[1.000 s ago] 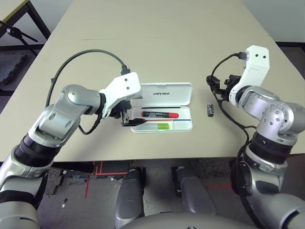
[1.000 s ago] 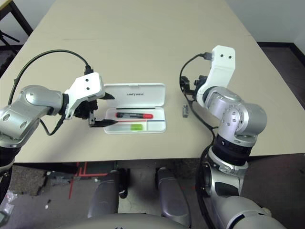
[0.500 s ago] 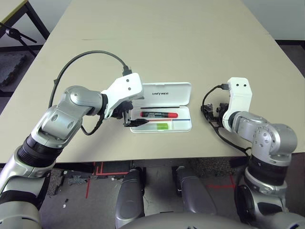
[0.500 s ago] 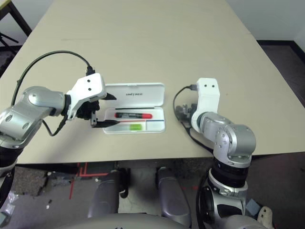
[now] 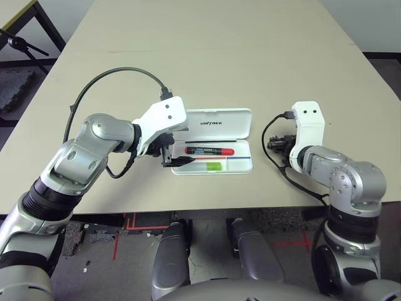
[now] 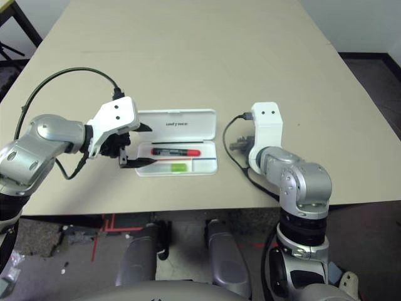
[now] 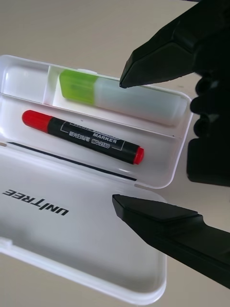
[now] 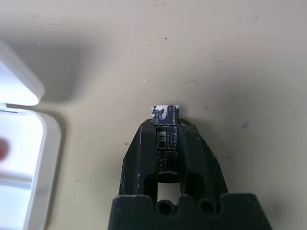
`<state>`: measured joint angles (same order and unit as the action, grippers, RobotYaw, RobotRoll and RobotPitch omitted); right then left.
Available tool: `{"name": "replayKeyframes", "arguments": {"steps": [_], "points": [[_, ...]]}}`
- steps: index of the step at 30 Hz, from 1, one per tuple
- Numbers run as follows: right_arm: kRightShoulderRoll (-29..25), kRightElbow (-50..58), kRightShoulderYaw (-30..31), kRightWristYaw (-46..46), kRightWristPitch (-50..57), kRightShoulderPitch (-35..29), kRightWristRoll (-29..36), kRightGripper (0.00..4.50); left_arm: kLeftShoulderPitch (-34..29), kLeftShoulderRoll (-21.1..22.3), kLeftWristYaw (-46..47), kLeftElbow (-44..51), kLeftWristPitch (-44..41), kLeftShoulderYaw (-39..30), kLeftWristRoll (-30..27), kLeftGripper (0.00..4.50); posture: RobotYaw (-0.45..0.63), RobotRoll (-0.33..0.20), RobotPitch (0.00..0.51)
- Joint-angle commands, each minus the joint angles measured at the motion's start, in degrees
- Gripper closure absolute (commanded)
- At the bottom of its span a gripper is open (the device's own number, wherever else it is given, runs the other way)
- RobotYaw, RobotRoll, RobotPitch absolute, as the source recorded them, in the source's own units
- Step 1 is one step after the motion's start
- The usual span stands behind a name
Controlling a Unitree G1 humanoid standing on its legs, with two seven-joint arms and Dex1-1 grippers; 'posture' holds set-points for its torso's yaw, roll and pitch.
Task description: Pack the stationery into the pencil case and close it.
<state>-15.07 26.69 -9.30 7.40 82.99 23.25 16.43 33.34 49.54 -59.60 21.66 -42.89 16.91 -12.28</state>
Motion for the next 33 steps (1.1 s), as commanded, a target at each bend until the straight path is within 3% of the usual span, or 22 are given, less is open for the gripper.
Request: {"name": "replayKeyframes", "arguments": {"steps": [1,9,15,22,33], "points": [[-5.22,1.08,2.38,5.02,-1.06,0.68,2.34,4.19,-0.56,0.67,-0.23,1.12,-0.2,-0.04,0.16,0.0,-0.15,0.0,0.206],[-26.57,4.95,12.57,27.88,-13.51,0.17,9.91,4.19,-1.57,2.25,-0.98,1.47,1.02,-1.42,-0.42,0.0,-0.13,0.0,0.209],[-36.62,3.11,15.71,40.78,-25.67,-0.32,9.97,4.19,-3.12,4.04,-1.37,3.53,0.87,-2.94,-1.2,0.0,-0.1,0.0,0.214],[-38.5,-0.26,20.87,49.6,-35.16,1.34,8.18,4.19,-5.11,4.37,-1.63,7.22,-0.29,-5.09,-3.81,0.0,-0.06,0.0,0.211],[-34.16,-3.91,26.92,53.85,-42.3,5.01,4.06,4.19,-6.72,4.72,-1.04,9.38,-0.8,-7.54,-6.19,0.0,-0.03,0.0,0.213]]}}
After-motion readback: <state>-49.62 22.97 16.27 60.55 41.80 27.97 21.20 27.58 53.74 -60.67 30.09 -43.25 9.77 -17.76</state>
